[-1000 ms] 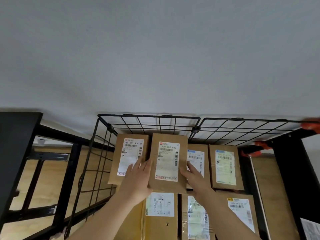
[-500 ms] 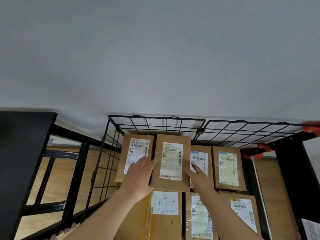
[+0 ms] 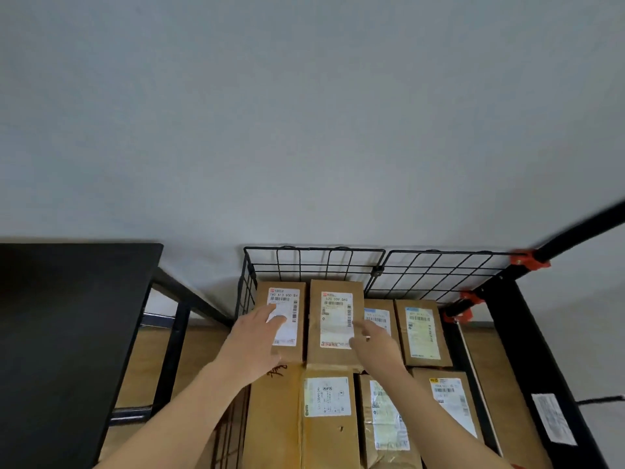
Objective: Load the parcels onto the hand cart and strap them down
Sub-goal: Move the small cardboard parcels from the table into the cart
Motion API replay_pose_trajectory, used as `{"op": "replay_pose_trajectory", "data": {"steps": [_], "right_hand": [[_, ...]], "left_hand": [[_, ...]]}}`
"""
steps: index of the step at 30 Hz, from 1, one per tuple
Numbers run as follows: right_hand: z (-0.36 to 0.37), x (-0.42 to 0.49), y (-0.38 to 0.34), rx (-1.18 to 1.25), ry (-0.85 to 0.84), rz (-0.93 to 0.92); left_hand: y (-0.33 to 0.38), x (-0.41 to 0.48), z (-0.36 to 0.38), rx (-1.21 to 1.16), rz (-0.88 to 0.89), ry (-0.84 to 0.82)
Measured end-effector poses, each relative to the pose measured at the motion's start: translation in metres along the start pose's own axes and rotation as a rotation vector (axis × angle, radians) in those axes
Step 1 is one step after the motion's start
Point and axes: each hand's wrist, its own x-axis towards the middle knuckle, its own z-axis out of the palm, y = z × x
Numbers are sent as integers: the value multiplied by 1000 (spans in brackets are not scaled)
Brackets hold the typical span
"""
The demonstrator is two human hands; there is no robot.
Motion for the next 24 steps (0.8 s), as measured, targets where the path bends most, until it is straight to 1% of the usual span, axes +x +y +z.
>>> {"op": "replay_pose_trajectory", "data": {"steps": [3, 8, 11, 15, 18, 24], "right_hand": [[10, -37, -25, -65, 36, -78], [42, -103, -74, -147, 79, -201], [66, -136, -104, -167, 97, -295], [97, -178, -145, -202, 114, -440], [124, -207, -173, -178, 102, -525], [184, -250, -222, -101, 42, -631]], "left_hand": [[-10, -34, -22, -89, 48, 59], [-40, -101, -56, -228, 102, 213], [-72, -142, -71, -298, 82, 268], [-116, -196, -88, -333, 41, 348], [-148, -233, -97, -352, 8, 416], [-208, -301, -103, -370, -66, 537]]}}
